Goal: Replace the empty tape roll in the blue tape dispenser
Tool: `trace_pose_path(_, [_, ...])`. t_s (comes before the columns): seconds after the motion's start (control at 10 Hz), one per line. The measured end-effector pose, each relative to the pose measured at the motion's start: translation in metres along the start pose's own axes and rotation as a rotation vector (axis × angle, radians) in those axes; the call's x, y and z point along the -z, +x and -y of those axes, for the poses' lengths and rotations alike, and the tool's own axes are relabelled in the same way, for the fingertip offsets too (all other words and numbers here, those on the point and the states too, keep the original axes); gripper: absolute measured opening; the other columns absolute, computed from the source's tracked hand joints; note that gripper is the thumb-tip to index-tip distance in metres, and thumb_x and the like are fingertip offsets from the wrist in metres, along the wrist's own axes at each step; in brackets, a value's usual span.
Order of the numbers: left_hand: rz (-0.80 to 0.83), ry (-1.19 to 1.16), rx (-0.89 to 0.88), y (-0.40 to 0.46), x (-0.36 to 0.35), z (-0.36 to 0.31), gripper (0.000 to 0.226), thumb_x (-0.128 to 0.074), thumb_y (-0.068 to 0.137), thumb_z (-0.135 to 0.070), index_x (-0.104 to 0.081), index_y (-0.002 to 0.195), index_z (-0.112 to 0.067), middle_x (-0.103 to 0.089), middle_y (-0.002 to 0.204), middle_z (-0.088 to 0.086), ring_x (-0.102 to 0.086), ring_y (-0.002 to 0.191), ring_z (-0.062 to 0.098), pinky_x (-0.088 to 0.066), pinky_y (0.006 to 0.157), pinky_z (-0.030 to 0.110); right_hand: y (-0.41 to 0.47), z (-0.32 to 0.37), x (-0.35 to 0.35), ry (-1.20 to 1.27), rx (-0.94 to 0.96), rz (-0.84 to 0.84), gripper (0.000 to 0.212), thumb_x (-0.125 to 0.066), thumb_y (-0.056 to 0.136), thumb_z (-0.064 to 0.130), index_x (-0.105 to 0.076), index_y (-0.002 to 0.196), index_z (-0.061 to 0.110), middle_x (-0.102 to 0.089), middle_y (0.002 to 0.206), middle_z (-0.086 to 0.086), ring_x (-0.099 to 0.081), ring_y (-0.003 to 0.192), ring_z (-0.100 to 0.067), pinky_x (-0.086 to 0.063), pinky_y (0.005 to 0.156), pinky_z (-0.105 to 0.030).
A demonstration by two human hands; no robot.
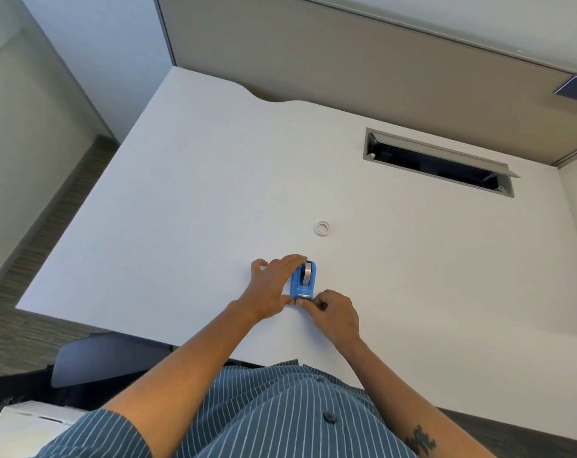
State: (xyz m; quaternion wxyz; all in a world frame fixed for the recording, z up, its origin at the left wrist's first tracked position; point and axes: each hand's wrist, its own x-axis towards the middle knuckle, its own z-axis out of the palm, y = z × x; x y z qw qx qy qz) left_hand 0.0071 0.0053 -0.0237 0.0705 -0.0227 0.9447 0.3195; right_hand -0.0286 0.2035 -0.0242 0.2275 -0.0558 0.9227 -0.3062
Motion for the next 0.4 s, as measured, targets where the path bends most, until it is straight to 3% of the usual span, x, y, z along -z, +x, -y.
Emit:
trace_pose_path(0.1, [0.013,-0.009,0.012,0.0,-0.001,0.0,0.093,-0.084,0.089,-0.032,-0.03,0.165,-0.032,-0.035,0.172,-0.01,-0.045,0.148,0.014,-0.016,0.118,0.042,0.001,0.0,0.001,-0.005,-0.005,0.016,0.046,-0.083,0.088,0.056,-0.069,0.072,0.016,-0.063,0.067,0.007,-0.055,0.062,-0.014,-0.039,0.053,-0.028])
trace_pose_path(0.2, [0.029,-0.021,0.017,-0.002,0.0,0.0,0.093,-0.083,0.09,-0.032,-0.029,0.165,-0.032,-0.034,0.172,-0.012,-0.043,0.148,0.014,-0.014,0.116,0.039,0.003,0.002,0.004,-0.021,-0.015,0.052,0.047,-0.086,0.088,0.049,-0.055,0.06,0.027,-0.057,0.065,0.008,-0.051,0.062,-0.013,-0.036,0.054,-0.028])
trace_pose_path(0.3, [0.023,0.009,0.007,-0.004,-0.001,-0.002,0.096,-0.082,0.091,-0.032,-0.023,0.167,-0.032,-0.03,0.173,-0.012,-0.041,0.15,0.015,-0.016,0.12,0.042,0.004,0.004,0.009,-0.013,-0.021,0.092,0.039,-0.09,0.083,0.047,-0.066,0.067,0.021,-0.061,0.067,0.009,-0.054,0.065,-0.013,-0.042,0.06,-0.03])
trace_pose_path(0.4, [0.016,-0.035,0.013,-0.007,-0.007,0.001,0.105,-0.081,0.092,-0.032,-0.011,0.169,-0.031,-0.028,0.174,-0.009,-0.036,0.155,0.016,-0.015,0.124,0.042,0.001,0.0,0.014,0.031,-0.038,0.143,0.019,-0.093,0.081,0.032,-0.078,0.079,0.021,-0.071,0.075,0.01,-0.065,0.073,-0.013,-0.056,0.071,-0.036])
